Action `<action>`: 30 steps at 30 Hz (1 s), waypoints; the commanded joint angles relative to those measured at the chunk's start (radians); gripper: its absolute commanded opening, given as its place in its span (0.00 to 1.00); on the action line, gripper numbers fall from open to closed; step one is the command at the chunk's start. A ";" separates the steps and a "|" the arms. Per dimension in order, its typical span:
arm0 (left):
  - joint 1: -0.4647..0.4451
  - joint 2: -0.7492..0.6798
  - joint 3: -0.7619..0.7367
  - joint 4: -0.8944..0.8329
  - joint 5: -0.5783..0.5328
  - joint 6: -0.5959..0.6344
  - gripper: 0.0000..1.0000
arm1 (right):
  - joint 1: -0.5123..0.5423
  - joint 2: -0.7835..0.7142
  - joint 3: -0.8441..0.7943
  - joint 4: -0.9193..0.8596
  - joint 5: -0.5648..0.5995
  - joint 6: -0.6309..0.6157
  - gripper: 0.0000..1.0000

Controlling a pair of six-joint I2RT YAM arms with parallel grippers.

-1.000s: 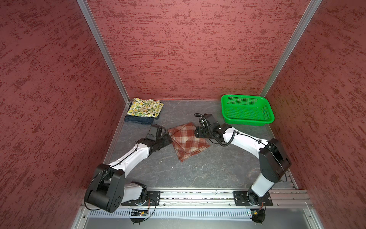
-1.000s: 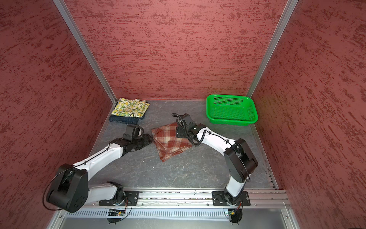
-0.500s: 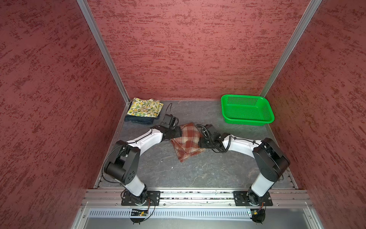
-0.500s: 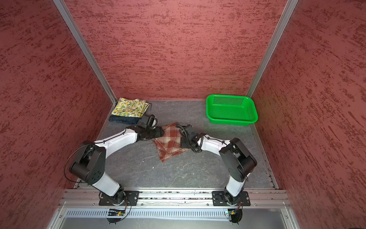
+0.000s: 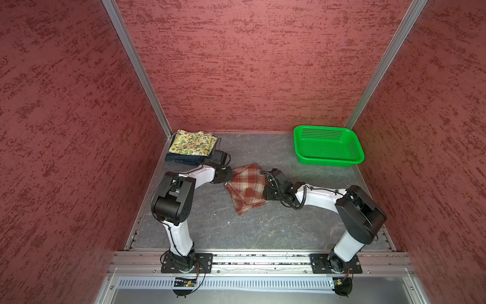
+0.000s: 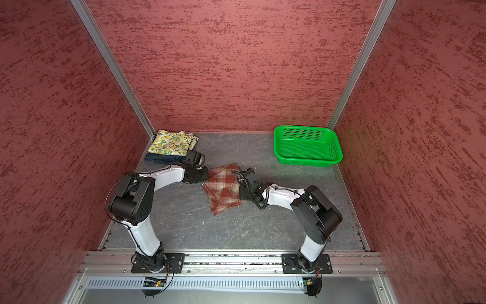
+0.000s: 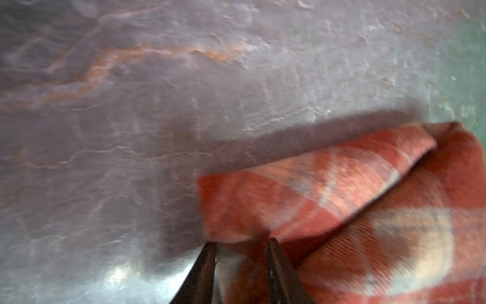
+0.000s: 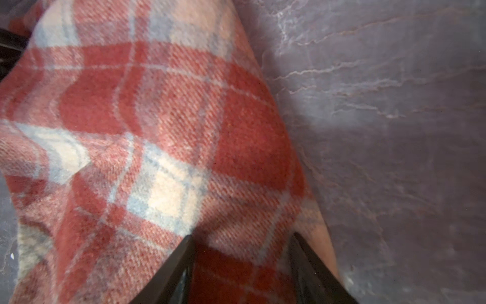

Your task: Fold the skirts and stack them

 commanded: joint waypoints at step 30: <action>0.057 -0.360 -0.528 0.366 0.370 -0.037 1.00 | -0.184 0.064 0.150 0.081 -0.170 -0.212 0.95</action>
